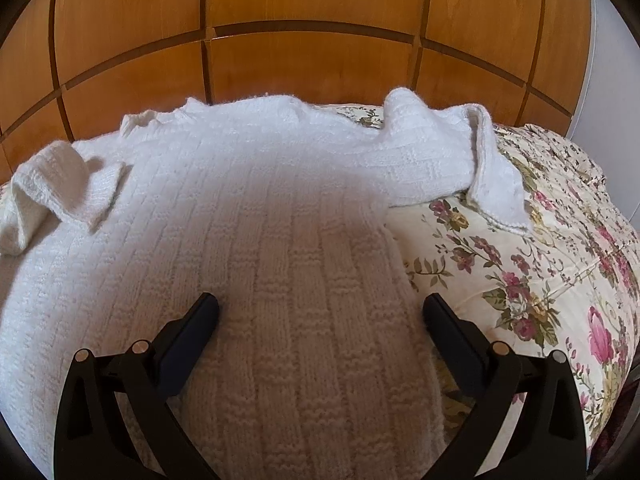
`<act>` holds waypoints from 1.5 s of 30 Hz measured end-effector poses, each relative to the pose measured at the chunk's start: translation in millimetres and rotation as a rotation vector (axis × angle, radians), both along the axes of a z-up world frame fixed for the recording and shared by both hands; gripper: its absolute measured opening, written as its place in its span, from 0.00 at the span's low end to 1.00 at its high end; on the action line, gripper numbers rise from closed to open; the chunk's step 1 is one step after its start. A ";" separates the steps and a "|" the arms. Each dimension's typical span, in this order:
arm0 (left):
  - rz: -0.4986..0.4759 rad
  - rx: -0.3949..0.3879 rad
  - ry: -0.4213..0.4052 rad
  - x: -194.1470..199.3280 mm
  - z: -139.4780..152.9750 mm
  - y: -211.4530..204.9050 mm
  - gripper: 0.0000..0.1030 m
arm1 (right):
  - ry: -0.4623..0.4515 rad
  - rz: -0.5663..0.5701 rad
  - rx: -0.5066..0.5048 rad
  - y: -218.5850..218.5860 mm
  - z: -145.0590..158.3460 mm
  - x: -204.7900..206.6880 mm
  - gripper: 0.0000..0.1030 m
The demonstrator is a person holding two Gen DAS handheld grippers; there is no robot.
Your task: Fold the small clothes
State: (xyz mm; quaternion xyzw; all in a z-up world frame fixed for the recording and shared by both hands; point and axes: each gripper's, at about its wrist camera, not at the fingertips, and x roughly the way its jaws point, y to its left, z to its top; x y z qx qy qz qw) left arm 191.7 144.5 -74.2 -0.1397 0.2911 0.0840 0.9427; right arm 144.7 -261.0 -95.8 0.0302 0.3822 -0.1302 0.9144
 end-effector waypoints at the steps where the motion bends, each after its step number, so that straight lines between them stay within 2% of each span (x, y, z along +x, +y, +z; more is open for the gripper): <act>1: 0.016 -0.030 0.051 6.1 -8.4 8.1 0.60 | 0.005 0.001 -0.006 1.1 1.4 0.1 0.98; 2: 0.025 -0.058 0.086 10.4 -14.7 15.1 0.58 | 0.008 0.004 -0.016 2.9 4.0 0.2 0.98; 3: 0.034 -0.091 0.129 17.1 -21.9 22.1 0.55 | -0.003 0.022 -0.024 6.9 10.0 -1.1 0.94; 4: 0.038 -0.104 0.158 22.5 -25.5 23.9 0.46 | -0.023 0.054 -0.012 10.9 15.5 -2.3 0.86; 5: 0.046 -0.118 0.190 28.1 -30.1 27.1 0.42 | -0.039 0.096 0.018 15.6 21.0 -2.3 0.83; 8: 0.042 -0.134 0.229 40.9 -35.0 28.3 0.41 | -0.039 0.180 0.127 27.7 27.9 6.5 0.72; 10: 0.011 -0.132 0.212 43.3 -34.0 25.3 0.41 | -0.020 0.253 0.235 38.4 27.8 20.4 0.54; 12: -0.010 -0.127 0.203 42.5 -36.3 21.1 0.41 | 0.011 0.305 0.320 48.6 24.7 37.3 0.46; 14: -0.008 -0.156 0.204 44.3 -40.3 22.9 0.41 | 0.049 0.327 0.430 54.6 17.8 60.5 0.45; 19: -0.008 -0.219 0.164 43.5 -43.4 29.0 0.41 | 0.077 0.303 0.547 64.0 4.5 98.6 0.50; 23: -0.012 -0.225 0.172 45.6 -45.2 28.0 0.42 | 0.083 0.336 0.510 80.6 5.1 113.4 0.50; 24: -0.013 -0.221 0.173 45.7 -45.1 27.5 0.43 | 0.081 0.345 0.498 81.2 6.0 115.5 0.46; 25: -0.013 -0.218 0.173 45.9 -45.2 27.0 0.43 | 0.079 0.358 0.481 85.1 5.3 118.6 0.36; 28: -0.014 -0.223 0.170 46.6 -45.9 27.9 0.43 | 0.088 0.393 0.429 95.3 4.9 123.8 0.13; 30: -0.014 -0.226 0.169 46.7 -45.7 27.6 0.43 | 0.073 0.409 0.408 96.8 9.0 125.9 0.05; 35: -0.013 -0.218 0.170 47.1 -46.4 27.6 0.43 | -0.023 0.362 0.344 77.8 29.5 127.6 0.05; 38: -0.013 -0.216 0.169 47.1 -46.6 27.3 0.43 | -0.063 0.285 0.281 59.8 34.2 133.7 0.05; 40: -0.023 -0.220 0.165 47.7 -46.8 26.6 0.49 | -0.064 0.249 0.267 47.4 28.2 138.0 0.05; 45: -0.026 -0.215 0.155 46.8 -45.3 25.6 0.50 | -0.049 0.206 0.275 36.6 5.0 137.0 0.05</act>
